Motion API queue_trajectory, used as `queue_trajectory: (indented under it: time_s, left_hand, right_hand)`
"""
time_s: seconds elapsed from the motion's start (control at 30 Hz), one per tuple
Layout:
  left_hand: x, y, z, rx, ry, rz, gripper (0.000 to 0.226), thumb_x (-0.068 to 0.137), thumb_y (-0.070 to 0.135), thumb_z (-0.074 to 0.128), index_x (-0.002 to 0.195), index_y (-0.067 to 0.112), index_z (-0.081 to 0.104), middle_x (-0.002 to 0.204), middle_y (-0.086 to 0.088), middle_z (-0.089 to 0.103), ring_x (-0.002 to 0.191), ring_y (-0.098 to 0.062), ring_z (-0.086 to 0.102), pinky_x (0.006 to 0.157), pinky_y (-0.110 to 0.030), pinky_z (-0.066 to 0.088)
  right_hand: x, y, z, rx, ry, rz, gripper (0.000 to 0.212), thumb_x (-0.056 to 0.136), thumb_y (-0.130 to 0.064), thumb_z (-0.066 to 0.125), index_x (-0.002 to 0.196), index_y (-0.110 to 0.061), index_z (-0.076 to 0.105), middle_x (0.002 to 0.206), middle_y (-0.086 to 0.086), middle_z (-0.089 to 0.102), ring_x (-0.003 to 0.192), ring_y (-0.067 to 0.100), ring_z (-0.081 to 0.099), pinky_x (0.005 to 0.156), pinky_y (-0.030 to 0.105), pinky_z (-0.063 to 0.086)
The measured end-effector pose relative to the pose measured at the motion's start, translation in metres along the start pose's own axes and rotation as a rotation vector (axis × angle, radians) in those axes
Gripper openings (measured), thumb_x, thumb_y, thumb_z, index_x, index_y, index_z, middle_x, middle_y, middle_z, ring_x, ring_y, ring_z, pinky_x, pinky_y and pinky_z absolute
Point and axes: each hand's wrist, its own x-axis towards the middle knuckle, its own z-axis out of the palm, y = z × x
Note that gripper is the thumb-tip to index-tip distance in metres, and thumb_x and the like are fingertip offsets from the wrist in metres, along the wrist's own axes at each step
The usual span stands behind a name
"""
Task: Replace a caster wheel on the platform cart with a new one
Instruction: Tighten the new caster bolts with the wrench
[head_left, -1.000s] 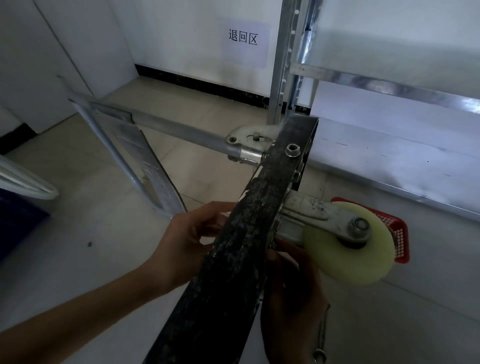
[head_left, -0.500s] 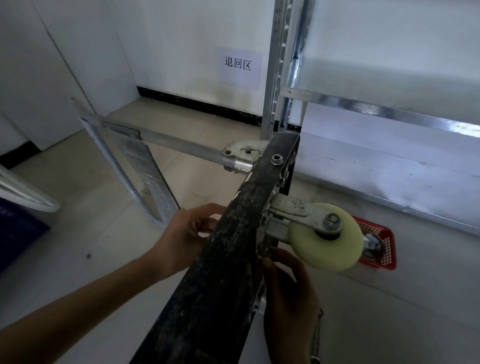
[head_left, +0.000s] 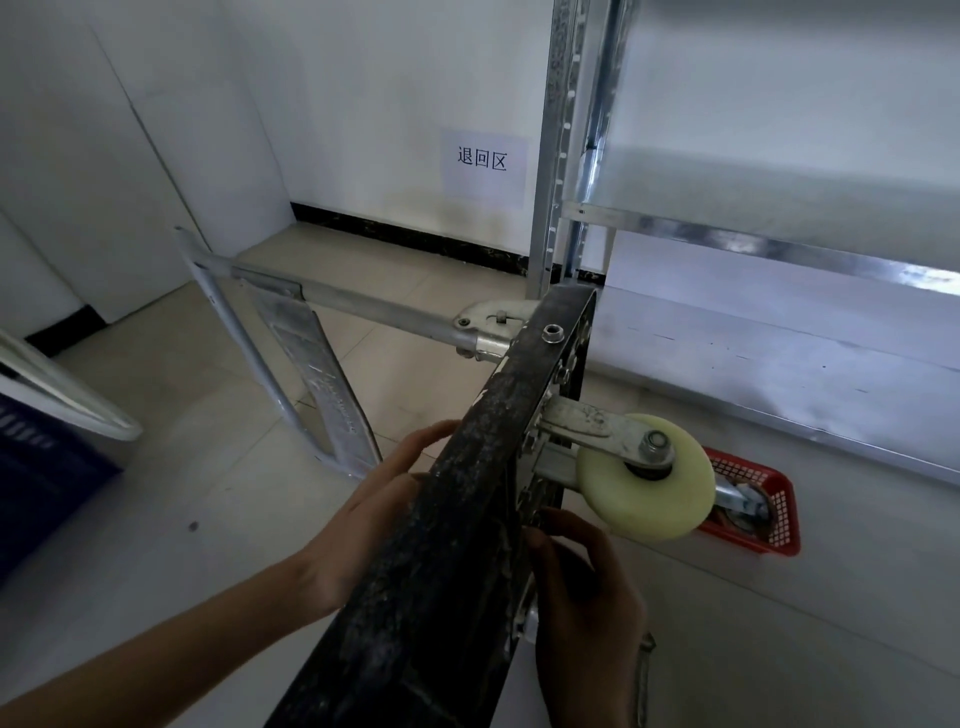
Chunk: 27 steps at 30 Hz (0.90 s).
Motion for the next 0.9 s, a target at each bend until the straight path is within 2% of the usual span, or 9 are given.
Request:
queue_trajectory:
  time_s: [0.03,0.07,0.1,0.13,0.17,0.2,0.37,0.57,0.9]
  left_hand:
    - [0.006,0.012,0.005,-0.058,-0.006,-0.034,0.051,0.066,0.071,0.056,0.109,0.046,0.047,0.115,0.046,0.058,0.101,0.030,0.051,0.118,-0.035,0.031]
    - [0.002,0.018,0.005,0.097,-0.035,0.082,0.096,0.065,0.086,0.052,0.138,0.023,0.056,0.136,0.033,0.050,0.104,0.031,0.049,0.117,-0.023,0.028]
    - [-0.008,0.029,0.006,0.172,-0.109,0.113,0.120,0.068,0.091,0.042,0.149,0.005,0.018,0.148,0.014,0.043,0.114,0.021,0.051,0.103,-0.008,0.033]
    - [-0.012,0.028,0.006,0.017,-0.035,0.100,0.050,0.103,-0.001,0.008,0.146,-0.008,0.032,0.155,-0.004,0.037,0.126,0.004,0.052,0.087,-0.006,0.041]
    - [-0.016,0.032,-0.003,0.045,-0.107,0.020,0.145,0.021,0.030,0.099,0.144,-0.011,0.035,0.150,-0.013,0.043,0.128,-0.009,0.052,0.076,-0.005,0.043]
    - [-0.012,0.019,0.001,-0.007,-0.067,0.039,0.096,0.075,0.056,0.076,0.144,0.002,0.038,0.141,-0.007,0.049,0.124,-0.009,0.055,0.076,-0.005,0.047]
    - [-0.017,0.020,-0.018,-0.176,-0.068,-0.162,0.087,0.060,0.088,0.066,0.138,0.065,0.036,0.132,0.033,0.057,0.137,-0.013,0.049,0.103,-0.023,0.043]
    - [-0.018,0.079,-0.008,-0.101,-0.265,-0.047,0.101,0.077,0.043,0.069,0.152,0.053,0.003,0.128,0.053,0.043,0.124,0.020,0.044,0.092,-0.004,0.042]
    - [-0.013,0.089,-0.009,0.004,-0.309,-0.027,0.092,0.081,0.053,0.065,0.150,0.062,0.005,0.160,0.034,0.012,0.147,0.006,0.020,0.118,-0.025,0.029]
  right_hand:
    - [-0.002,0.001,0.001,-0.007,0.001,-0.012,0.032,0.082,-0.019,0.077,0.095,-0.046,0.069,0.094,-0.018,0.075,0.089,0.001,0.072,0.075,0.019,0.056]
    - [-0.003,0.001,0.001,-0.003,0.003,-0.026,0.031,0.081,-0.022,0.077,0.096,-0.048,0.069,0.094,-0.017,0.075,0.089,0.001,0.072,0.075,0.020,0.057]
    - [-0.004,0.000,0.001,0.004,0.004,-0.035,0.028,0.080,-0.026,0.076,0.096,-0.048,0.068,0.094,-0.017,0.075,0.088,0.001,0.072,0.074,0.020,0.057]
    - [-0.006,-0.001,0.000,0.005,-0.001,-0.042,0.026,0.079,-0.029,0.075,0.096,-0.048,0.068,0.093,-0.017,0.075,0.088,0.000,0.072,0.073,0.020,0.057]
    - [-0.006,-0.001,-0.001,0.004,-0.004,-0.050,0.026,0.078,-0.030,0.075,0.096,-0.048,0.068,0.093,-0.017,0.075,0.087,0.000,0.072,0.072,0.021,0.057]
    - [-0.007,-0.001,-0.002,0.000,-0.009,-0.060,0.028,0.079,-0.026,0.077,0.096,-0.047,0.068,0.092,-0.016,0.075,0.087,0.000,0.072,0.072,0.022,0.057]
    - [-0.004,0.004,-0.007,-0.013,-0.046,-0.051,0.033,0.081,-0.021,0.079,0.094,-0.048,0.068,0.091,-0.013,0.075,0.086,0.002,0.072,0.072,0.034,0.059]
    - [-0.007,0.009,-0.014,0.019,-0.079,-0.055,0.020,0.074,-0.043,0.074,0.093,-0.047,0.070,0.089,-0.008,0.077,0.084,0.004,0.073,0.073,0.029,0.058]
    - [-0.004,0.019,-0.025,0.019,-0.108,-0.084,0.033,0.078,-0.021,0.081,0.093,-0.049,0.069,0.092,-0.012,0.074,0.087,0.001,0.072,0.077,0.037,0.060]
